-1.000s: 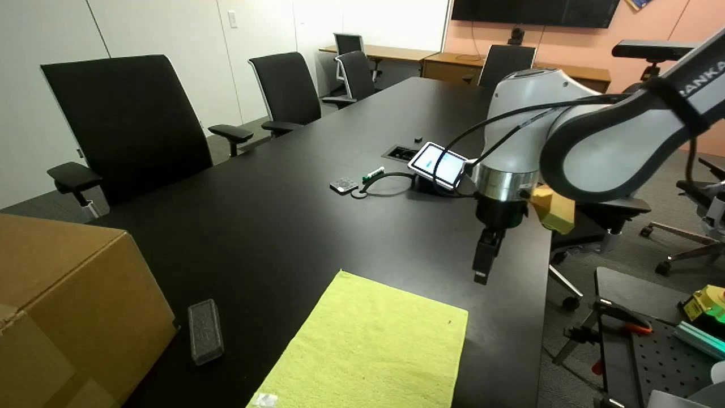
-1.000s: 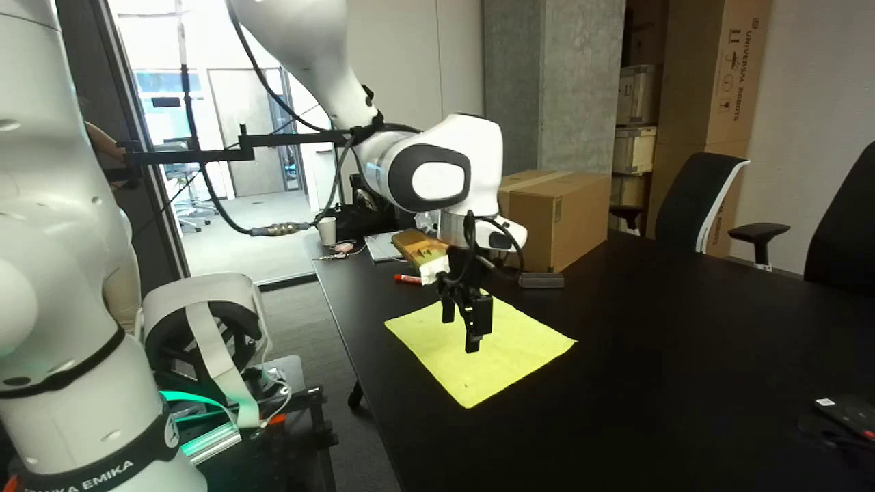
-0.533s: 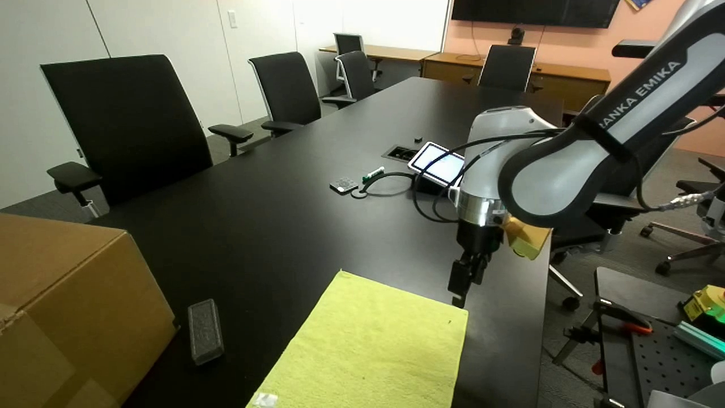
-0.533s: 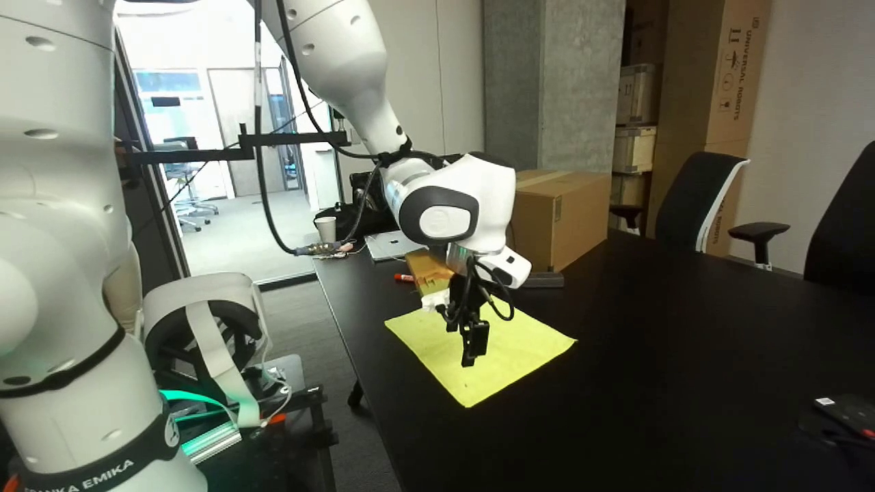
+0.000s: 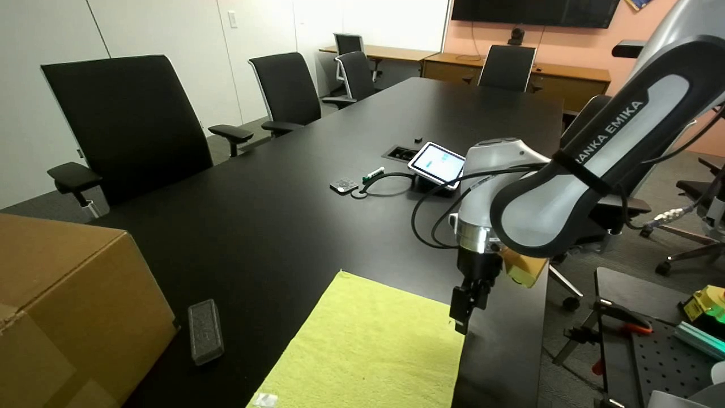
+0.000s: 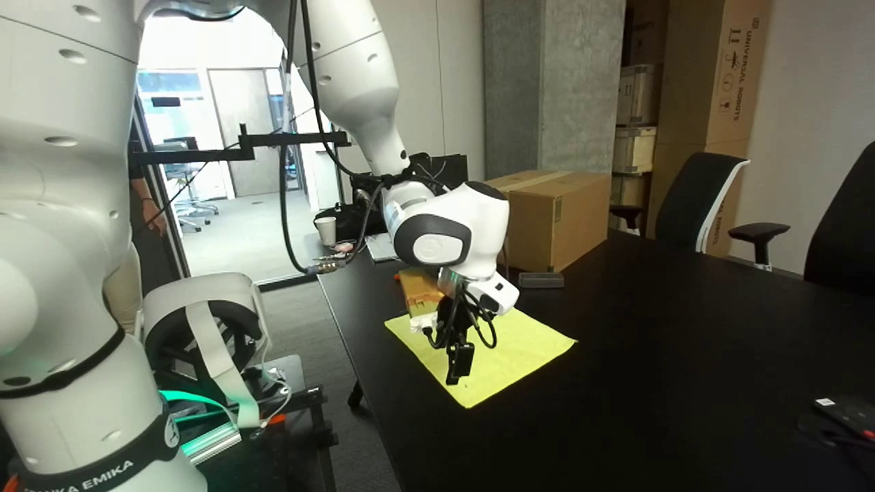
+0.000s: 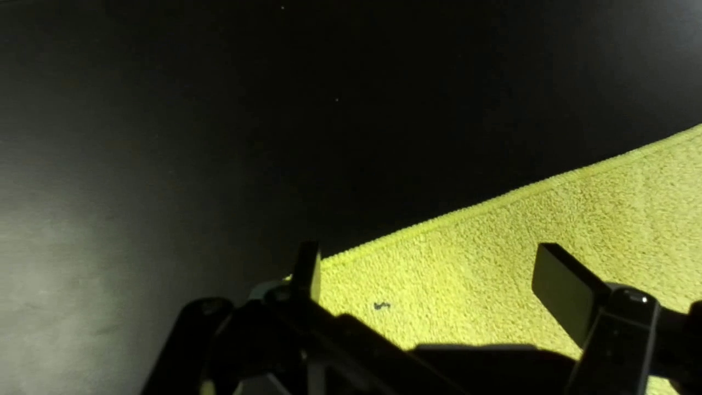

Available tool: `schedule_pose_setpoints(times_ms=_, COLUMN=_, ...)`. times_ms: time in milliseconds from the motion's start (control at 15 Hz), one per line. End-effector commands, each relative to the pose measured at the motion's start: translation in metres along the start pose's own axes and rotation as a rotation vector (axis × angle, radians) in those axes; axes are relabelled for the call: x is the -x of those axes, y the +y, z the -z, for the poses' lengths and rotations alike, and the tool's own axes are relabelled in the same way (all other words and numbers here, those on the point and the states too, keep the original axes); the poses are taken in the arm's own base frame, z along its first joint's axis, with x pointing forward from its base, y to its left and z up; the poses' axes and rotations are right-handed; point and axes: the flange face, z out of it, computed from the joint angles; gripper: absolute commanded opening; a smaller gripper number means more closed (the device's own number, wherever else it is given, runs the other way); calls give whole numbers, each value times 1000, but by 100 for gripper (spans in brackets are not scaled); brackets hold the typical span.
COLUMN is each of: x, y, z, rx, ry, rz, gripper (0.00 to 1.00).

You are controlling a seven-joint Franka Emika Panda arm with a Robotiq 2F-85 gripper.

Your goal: Fold the towel on the table in half.

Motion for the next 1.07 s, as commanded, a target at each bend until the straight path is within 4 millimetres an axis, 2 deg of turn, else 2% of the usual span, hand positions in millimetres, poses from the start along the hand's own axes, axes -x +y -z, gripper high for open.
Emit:
schedule_pose_setpoints(times_ms=0, x=-3, y=2, z=-11, rx=4, ry=28, rz=-12, gripper=100)
schedule_pose_setpoints(times_ms=600, x=-13, y=15, z=-47, rx=19, ry=121, rz=-47, gripper=100)
schedule_pose_setpoints(times_ms=1000, x=-9, y=21, z=-48, rx=29, ry=177, rz=-100, gripper=100)
